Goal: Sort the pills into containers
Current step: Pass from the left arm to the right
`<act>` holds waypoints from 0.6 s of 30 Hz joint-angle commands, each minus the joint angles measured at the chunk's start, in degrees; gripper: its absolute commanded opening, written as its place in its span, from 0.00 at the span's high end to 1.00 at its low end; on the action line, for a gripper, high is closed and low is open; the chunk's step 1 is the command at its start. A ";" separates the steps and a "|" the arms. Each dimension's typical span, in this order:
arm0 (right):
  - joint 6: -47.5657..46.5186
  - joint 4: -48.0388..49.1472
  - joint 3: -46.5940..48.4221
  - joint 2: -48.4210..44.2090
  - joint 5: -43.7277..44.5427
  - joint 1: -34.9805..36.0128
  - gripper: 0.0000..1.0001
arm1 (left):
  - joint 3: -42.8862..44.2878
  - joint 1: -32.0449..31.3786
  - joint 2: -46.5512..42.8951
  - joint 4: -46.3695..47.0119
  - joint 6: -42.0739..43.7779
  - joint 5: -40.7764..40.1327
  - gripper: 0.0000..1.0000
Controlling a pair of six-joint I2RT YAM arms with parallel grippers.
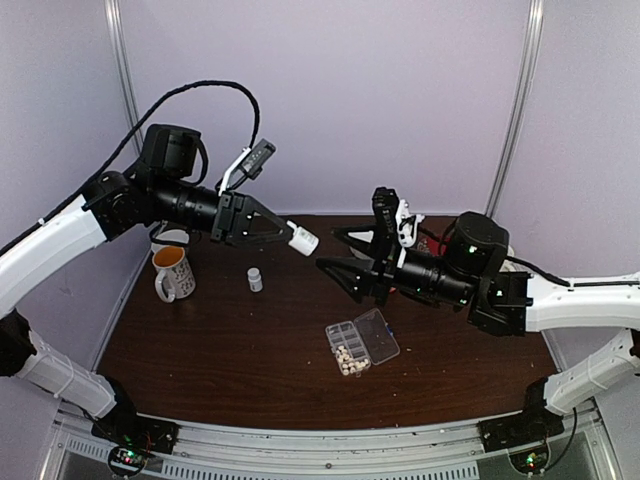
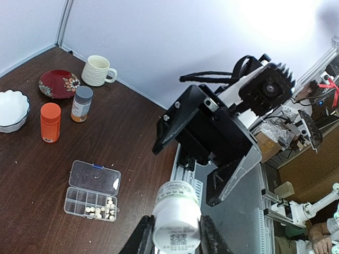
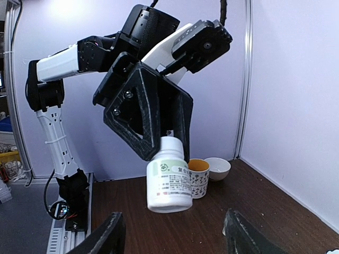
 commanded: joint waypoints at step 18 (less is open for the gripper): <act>-7.96 5.97 2.05 2.49 2.68 2.58 0.46 | -2.00 -0.88 -1.68 7.43 -4.80 4.36 0.88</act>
